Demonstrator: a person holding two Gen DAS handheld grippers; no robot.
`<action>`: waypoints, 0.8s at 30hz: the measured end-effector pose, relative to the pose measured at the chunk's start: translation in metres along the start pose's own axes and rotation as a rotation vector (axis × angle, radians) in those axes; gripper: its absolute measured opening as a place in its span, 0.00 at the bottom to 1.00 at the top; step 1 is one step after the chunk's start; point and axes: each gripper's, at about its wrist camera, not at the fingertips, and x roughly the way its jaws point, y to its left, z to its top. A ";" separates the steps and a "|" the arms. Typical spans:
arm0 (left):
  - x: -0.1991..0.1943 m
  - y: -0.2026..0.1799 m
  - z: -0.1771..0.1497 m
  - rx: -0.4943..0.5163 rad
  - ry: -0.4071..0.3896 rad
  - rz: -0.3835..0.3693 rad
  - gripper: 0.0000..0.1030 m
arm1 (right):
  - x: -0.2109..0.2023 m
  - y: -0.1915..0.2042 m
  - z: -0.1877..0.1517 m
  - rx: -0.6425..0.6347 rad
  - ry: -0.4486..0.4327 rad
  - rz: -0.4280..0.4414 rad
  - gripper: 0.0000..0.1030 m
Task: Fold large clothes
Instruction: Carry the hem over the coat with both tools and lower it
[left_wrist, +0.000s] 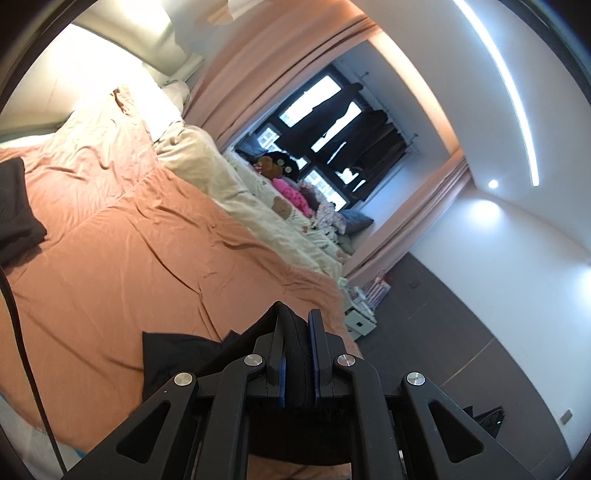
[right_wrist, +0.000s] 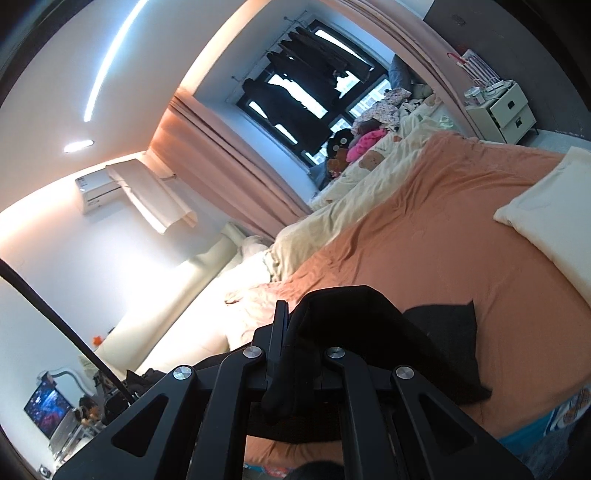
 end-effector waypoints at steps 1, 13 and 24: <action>0.009 0.003 0.002 -0.002 0.008 0.008 0.09 | 0.009 -0.003 0.004 0.002 0.002 -0.010 0.03; 0.131 0.056 0.023 -0.006 0.112 0.098 0.09 | 0.104 -0.032 0.038 0.046 0.077 -0.086 0.03; 0.230 0.140 -0.014 -0.097 0.267 0.218 0.09 | 0.180 -0.084 0.030 0.208 0.215 -0.226 0.05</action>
